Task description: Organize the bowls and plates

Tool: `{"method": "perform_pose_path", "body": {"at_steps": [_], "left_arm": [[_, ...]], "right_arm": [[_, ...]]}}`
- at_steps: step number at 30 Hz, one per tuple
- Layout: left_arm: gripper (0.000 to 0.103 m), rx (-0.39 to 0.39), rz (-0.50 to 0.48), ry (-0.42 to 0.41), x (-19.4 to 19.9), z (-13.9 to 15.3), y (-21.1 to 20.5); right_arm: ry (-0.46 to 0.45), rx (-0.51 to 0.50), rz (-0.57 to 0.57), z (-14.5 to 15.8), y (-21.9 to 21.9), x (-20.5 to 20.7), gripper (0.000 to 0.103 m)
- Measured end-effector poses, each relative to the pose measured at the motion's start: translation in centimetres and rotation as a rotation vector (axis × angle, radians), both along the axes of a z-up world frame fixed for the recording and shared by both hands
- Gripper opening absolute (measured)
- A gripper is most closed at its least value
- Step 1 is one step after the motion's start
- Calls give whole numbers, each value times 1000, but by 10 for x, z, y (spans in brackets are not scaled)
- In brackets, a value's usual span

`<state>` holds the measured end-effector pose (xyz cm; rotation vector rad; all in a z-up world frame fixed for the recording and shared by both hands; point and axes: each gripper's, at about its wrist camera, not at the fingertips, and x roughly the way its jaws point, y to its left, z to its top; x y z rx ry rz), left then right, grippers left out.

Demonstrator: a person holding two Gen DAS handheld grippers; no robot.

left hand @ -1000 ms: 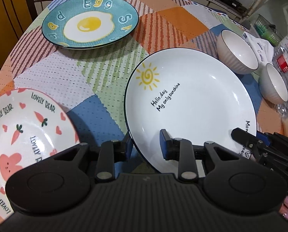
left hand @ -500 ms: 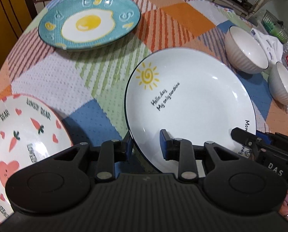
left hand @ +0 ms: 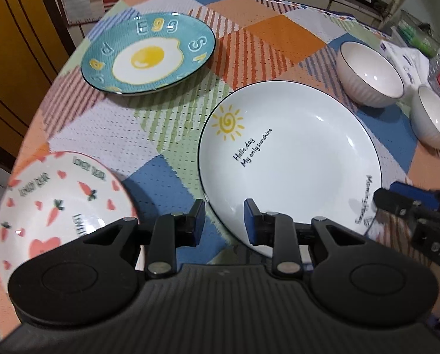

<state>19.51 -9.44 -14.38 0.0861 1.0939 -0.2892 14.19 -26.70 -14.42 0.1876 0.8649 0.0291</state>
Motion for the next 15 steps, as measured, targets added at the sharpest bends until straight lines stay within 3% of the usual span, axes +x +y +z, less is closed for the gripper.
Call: {"method": "perform_pose_path", "body": {"at_steps": [8,15], "left_arm": [[28,-7,-40,-12,-27,34,11],[30,34,-97,-42,-52,61,20]], "right_arm": [[-70,1,84,43,12,-26,33],[-90,-4,128,72,20,-42,44]]}}
